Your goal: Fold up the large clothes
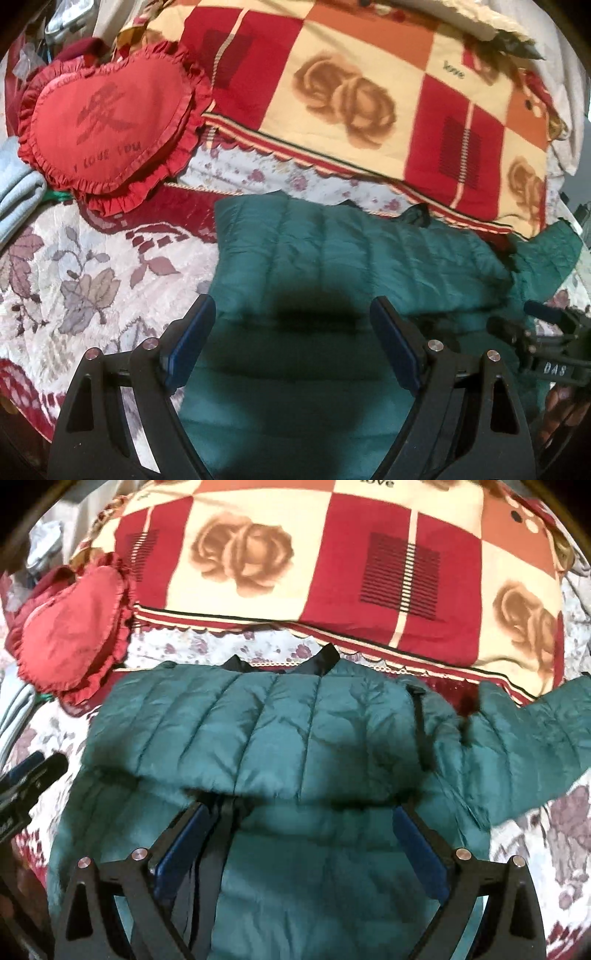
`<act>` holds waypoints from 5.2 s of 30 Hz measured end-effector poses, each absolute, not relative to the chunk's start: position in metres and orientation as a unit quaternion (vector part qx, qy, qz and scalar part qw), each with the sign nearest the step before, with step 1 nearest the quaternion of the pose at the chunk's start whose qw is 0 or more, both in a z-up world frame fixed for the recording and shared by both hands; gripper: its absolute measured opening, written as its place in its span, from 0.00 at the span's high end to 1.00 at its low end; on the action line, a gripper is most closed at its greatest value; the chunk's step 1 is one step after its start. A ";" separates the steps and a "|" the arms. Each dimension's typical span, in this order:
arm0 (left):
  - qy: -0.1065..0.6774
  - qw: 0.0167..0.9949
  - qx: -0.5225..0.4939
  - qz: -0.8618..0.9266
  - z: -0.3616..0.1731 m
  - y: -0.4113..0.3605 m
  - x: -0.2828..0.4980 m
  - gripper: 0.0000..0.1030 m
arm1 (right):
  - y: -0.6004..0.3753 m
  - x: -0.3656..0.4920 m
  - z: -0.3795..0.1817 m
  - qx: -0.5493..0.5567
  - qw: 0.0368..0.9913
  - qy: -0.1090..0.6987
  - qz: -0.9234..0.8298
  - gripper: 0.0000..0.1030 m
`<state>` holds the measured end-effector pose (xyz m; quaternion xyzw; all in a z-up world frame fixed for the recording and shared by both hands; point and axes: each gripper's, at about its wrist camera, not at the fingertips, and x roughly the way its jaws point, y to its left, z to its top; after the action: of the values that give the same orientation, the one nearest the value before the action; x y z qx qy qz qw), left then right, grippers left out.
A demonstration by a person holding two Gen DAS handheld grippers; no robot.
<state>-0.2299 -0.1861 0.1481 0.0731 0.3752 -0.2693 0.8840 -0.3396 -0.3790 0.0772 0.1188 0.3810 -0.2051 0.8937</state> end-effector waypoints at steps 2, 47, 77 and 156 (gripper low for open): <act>0.372 0.883 0.069 -0.277 0.152 -0.188 -0.239 0.17 | -0.375 -0.354 0.077 0.127 0.895 0.378 -0.199 0.04; 0.399 0.852 0.105 -0.321 0.119 -0.258 -0.295 0.17 | -0.444 -0.440 0.081 0.169 0.879 0.344 -0.284 0.04; 0.427 0.842 0.080 -0.320 0.108 -0.251 -0.280 0.17 | -0.708 -0.538 0.132 0.283 0.790 0.229 -0.493 0.05; 0.428 0.859 -0.013 -0.280 0.126 -0.137 -0.265 0.17 | -0.350 -0.270 0.154 0.162 0.935 0.310 -0.052 0.94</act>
<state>-0.2654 -0.1365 0.1263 -0.0128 0.4278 -0.2804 0.8592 -0.2702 -0.3498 0.1543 0.1616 0.3101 -0.0517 0.9354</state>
